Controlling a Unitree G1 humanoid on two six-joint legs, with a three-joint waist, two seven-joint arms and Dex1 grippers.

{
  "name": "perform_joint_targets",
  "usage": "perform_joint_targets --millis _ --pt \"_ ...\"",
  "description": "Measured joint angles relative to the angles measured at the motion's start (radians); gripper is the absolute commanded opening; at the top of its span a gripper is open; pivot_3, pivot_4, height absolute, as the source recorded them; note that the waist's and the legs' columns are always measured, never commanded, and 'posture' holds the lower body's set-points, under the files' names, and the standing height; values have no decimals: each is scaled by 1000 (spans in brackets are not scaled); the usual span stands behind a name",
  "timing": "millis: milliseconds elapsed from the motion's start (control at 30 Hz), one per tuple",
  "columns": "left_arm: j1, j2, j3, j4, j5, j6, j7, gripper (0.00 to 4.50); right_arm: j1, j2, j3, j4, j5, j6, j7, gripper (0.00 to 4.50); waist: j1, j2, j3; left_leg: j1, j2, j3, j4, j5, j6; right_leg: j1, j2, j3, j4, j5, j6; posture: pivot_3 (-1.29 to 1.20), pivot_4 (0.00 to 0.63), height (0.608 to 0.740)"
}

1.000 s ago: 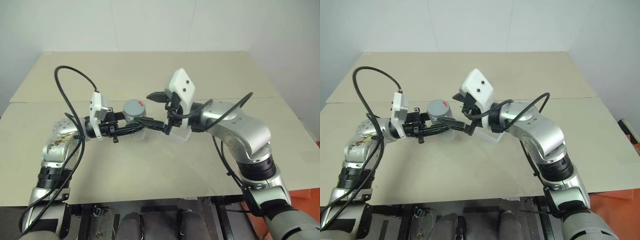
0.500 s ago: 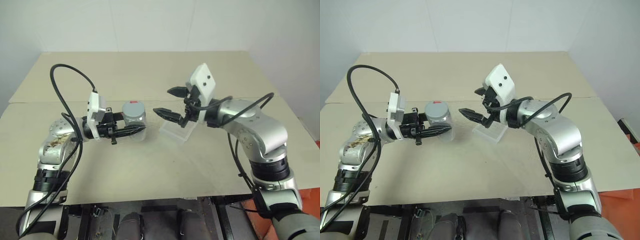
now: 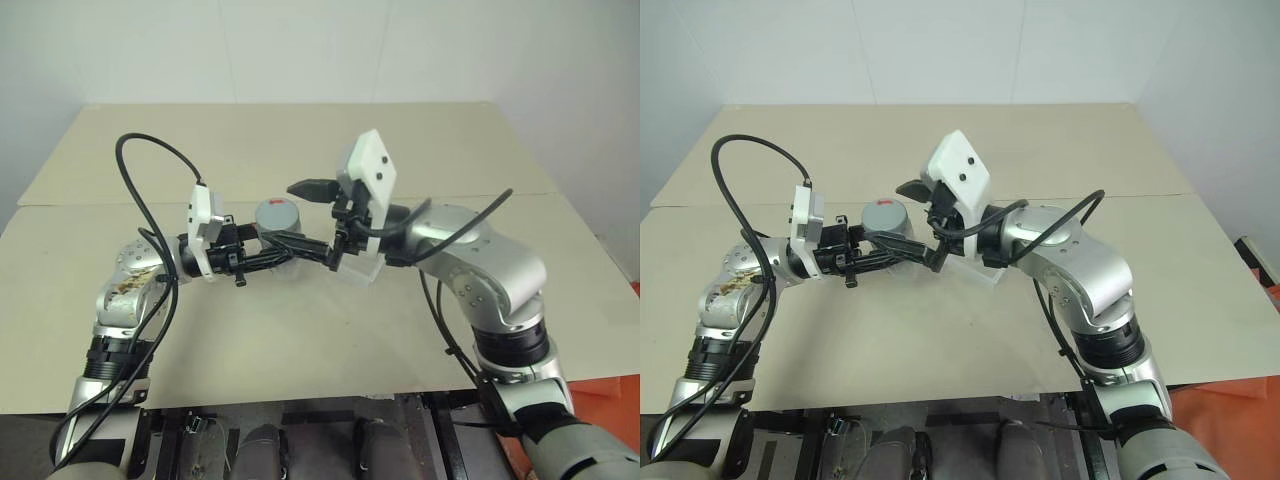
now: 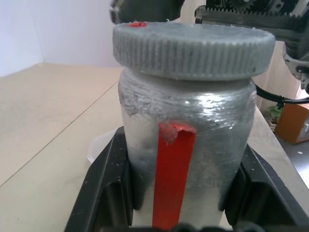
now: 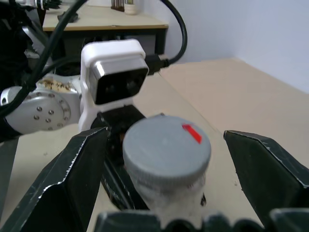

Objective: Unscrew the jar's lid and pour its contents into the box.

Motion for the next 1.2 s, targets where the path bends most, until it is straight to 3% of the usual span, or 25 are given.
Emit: perform_joint_targets --millis 533,1200 --pt "-5 0 -2 34 7 -1 0 1913 -32 51 62 86 -101 -1 -46 4457 0 0 0 0 0 0 0 0 0 0 0 0 0 0 0 0 150 740" --pt "-16 40 2 34 -2 0 -38 1913 78 -138 -52 2 -50 -1 31 4457 1 0 0 0 0 0 0 0 0 0 0 0 0 0 0 0 150 740"
